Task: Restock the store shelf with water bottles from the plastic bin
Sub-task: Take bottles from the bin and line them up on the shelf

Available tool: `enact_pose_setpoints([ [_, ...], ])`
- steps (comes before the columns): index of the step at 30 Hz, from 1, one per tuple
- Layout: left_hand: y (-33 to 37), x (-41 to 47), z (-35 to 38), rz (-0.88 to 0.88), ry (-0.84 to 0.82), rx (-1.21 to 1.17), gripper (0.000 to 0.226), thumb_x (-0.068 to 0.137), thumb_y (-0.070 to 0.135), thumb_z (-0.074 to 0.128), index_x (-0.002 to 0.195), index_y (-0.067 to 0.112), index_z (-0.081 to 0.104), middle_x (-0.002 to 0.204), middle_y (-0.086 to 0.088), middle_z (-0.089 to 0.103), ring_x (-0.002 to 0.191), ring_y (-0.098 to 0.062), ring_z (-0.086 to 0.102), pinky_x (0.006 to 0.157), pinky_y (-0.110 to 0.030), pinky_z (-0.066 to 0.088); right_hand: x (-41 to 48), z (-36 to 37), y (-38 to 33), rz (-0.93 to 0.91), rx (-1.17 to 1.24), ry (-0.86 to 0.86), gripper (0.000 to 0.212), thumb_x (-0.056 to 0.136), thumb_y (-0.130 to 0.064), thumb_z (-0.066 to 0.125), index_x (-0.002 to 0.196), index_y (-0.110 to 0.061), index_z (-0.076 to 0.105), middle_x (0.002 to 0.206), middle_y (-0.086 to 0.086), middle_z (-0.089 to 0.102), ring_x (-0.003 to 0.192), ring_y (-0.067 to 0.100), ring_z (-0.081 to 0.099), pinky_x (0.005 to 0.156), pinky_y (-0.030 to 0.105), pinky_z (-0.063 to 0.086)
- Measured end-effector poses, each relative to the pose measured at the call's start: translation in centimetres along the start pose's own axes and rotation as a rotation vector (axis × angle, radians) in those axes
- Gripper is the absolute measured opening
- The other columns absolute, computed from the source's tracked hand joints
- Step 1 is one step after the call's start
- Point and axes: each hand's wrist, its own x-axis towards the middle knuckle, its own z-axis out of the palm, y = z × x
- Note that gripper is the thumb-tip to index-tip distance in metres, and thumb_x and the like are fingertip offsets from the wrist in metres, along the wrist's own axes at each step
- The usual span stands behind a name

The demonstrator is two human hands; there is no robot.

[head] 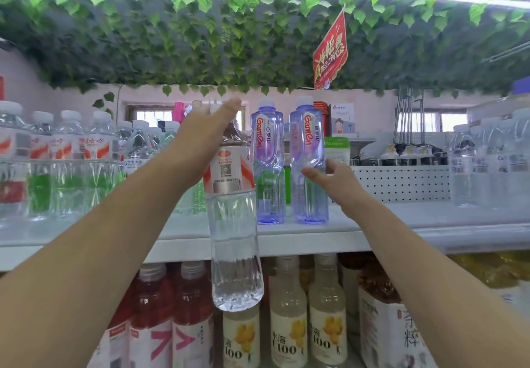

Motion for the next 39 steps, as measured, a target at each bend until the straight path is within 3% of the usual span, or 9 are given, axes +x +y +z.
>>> enact_pose_setpoints([
  [2,0.0,-0.3,-0.5,0.012,-0.004,0.012,0.037,0.090,0.051,0.047,0.093,0.015,0.057,0.086,-0.003,0.059,0.072,-0.018,0.058,0.065,-0.034,0.051,-0.4,0.0,0.0,-0.011,-0.022,0.020,0.040,0.086,-0.032,0.064,0.119,-0.011,0.054,0.083,-0.017,0.047,0.098,0.016,0.047,0.084,0.027,0.035],
  [5,0.2,-0.8,-1.1,-0.019,0.002,-0.011,0.033,0.089,0.051,0.048,0.086,0.019,0.055,0.097,-0.010,0.064,0.081,-0.025,0.060,0.076,-0.042,0.052,-0.6,0.7,-0.1,-0.036,-0.082,0.060,0.033,0.086,-0.034,0.065,0.111,-0.014,0.058,0.089,-0.011,0.054,0.095,0.015,0.049,0.086,0.030,0.039],
  [11,0.9,-1.7,-1.8,0.009,0.041,-0.038,0.029,0.092,0.046,0.046,0.081,0.021,0.052,0.077,0.002,0.054,0.064,-0.013,0.054,0.058,-0.028,0.045,-1.4,1.3,-0.5,-0.033,-0.137,0.093,0.045,0.086,-0.037,0.063,0.123,-0.013,0.054,0.106,-0.001,0.054,0.100,0.016,0.050,0.084,0.028,0.036],
  [15,1.8,-2.8,-2.8,-0.008,0.018,-0.028,0.031,0.091,0.047,0.046,0.080,0.018,0.051,0.082,-0.003,0.058,0.067,-0.019,0.057,0.066,-0.034,0.050,-2.0,1.4,-0.9,0.034,-0.188,0.065,0.060,0.085,-0.039,0.063,0.134,-0.012,0.043,0.129,0.006,0.054,0.120,0.024,0.050,0.097,0.035,0.039],
  [22,4.0,-5.1,-6.8,-0.019,-0.002,-0.046,0.032,0.090,0.047,0.049,0.085,0.016,0.051,0.099,-0.015,0.062,0.075,-0.023,0.059,0.068,-0.035,0.050,-5.3,0.6,-2.7,0.221,-0.500,-0.047,0.080,0.088,-0.035,0.062,0.145,0.000,0.017,0.144,0.020,0.037,0.129,0.033,0.040,0.101,0.038,0.036],
  [29,6.9,-9.5,-14.1,-0.029,0.020,-0.039,0.044,0.088,0.053,0.050,0.105,0.012,0.051,0.090,-0.003,0.059,0.078,-0.020,0.060,0.066,-0.033,0.049,-12.5,2.4,-8.1,0.168,-0.554,-0.117,0.062,0.091,-0.037,0.057,0.139,-0.004,0.036,0.140,0.014,0.045,0.123,0.029,0.046,0.098,0.036,0.037],
  [32,8.4,-12.6,-18.4,-0.021,0.009,-0.013,0.036,0.089,0.051,0.048,0.091,0.015,0.052,0.083,0.000,0.056,0.071,-0.017,0.058,0.062,-0.030,0.048,-17.1,4.8,-11.6,0.115,-0.572,-0.164,0.058,0.090,-0.038,0.057,0.136,-0.005,0.041,0.136,0.013,0.049,0.120,0.027,0.049,0.098,0.036,0.039],
  [36,10.2,-16.8,-25.0,-0.027,-0.004,0.056,0.050,0.088,0.055,0.048,0.110,0.010,0.053,0.096,-0.004,0.057,0.083,-0.019,0.056,0.078,-0.038,0.049,-23.8,9.4,-16.7,0.026,-0.726,-0.243,0.055,0.090,-0.039,0.056,0.134,-0.009,0.043,0.138,0.010,0.048,0.122,0.025,0.048,0.100,0.036,0.040],
  [39,11.2,-19.7,-29.9,-0.022,-0.019,0.101,0.038,0.090,0.053,0.046,0.089,0.015,0.054,0.082,0.001,0.053,0.079,-0.019,0.053,0.077,-0.035,0.046,-28.3,13.4,-20.9,0.009,-0.788,-0.298,0.054,0.090,-0.040,0.056,0.134,-0.010,0.044,0.138,0.010,0.047,0.121,0.026,0.049,0.100,0.036,0.040],
])
